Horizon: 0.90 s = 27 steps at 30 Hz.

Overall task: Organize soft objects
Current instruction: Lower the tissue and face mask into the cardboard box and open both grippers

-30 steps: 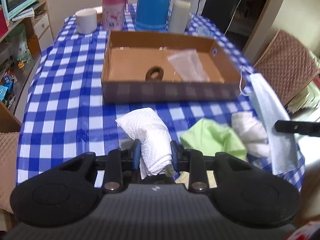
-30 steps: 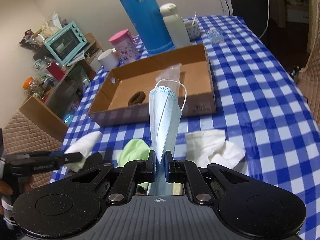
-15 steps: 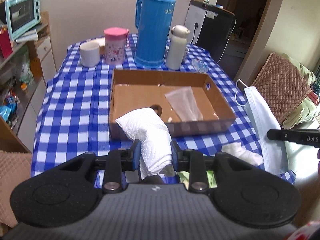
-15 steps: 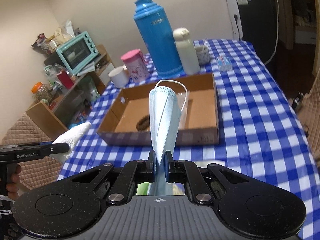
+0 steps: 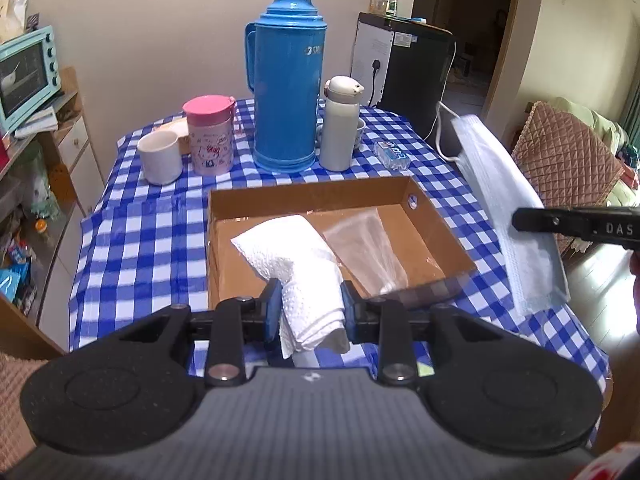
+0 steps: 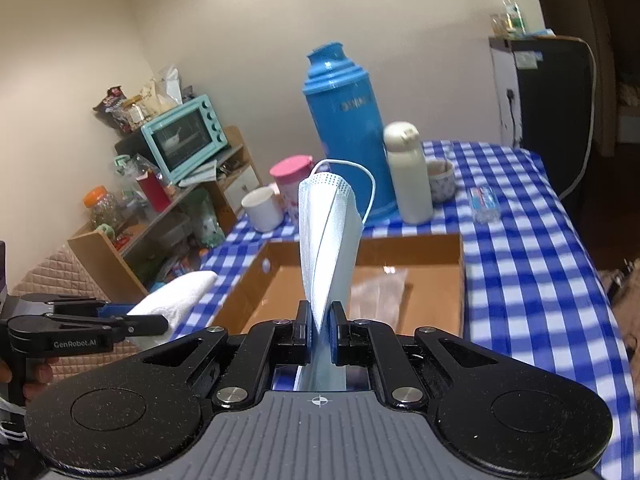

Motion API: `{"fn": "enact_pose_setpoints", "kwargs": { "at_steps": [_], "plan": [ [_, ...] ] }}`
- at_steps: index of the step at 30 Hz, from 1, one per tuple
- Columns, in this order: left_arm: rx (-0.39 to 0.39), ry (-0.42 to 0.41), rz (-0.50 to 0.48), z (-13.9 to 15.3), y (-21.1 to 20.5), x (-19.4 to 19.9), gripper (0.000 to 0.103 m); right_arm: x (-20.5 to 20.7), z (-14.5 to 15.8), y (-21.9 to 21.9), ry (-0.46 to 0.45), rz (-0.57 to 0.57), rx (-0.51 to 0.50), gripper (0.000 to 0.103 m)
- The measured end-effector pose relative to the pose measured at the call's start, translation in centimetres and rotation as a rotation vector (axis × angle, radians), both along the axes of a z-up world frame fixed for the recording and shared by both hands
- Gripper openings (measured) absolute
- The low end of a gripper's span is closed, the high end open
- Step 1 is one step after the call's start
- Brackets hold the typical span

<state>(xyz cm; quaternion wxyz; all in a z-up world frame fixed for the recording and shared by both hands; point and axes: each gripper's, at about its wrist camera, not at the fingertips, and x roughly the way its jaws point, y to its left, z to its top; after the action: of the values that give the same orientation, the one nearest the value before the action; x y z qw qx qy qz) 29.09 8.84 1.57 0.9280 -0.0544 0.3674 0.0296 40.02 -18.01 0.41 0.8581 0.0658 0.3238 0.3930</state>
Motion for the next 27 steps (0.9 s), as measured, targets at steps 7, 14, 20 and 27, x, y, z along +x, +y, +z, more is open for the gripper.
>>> {"fn": "enact_pose_setpoints", "kwargs": {
  "at_steps": [7, 14, 20, 27],
  "plan": [
    [0.023, 0.011, -0.014, -1.0, 0.6, 4.3, 0.028, 4.0, -0.9, 1.9, -0.047, -0.001, 0.021, 0.009],
    [0.045, 0.029, -0.024, -3.0, 1.3, 8.3, 0.028, 7.9, -2.2, 3.1, -0.126, -0.036, 0.055, 0.009],
    [0.059, 0.052, -0.025, -5.2, 1.8, 11.2, 0.028, 10.0, -4.4, 4.2, -0.204, -0.071, 0.062, 0.009],
    [0.079, 0.101, -0.029, -8.1, 2.2, 13.2, 0.028, 11.5, -9.5, 5.5, -0.159, -0.049, -0.066, 0.009]
  ]
}}
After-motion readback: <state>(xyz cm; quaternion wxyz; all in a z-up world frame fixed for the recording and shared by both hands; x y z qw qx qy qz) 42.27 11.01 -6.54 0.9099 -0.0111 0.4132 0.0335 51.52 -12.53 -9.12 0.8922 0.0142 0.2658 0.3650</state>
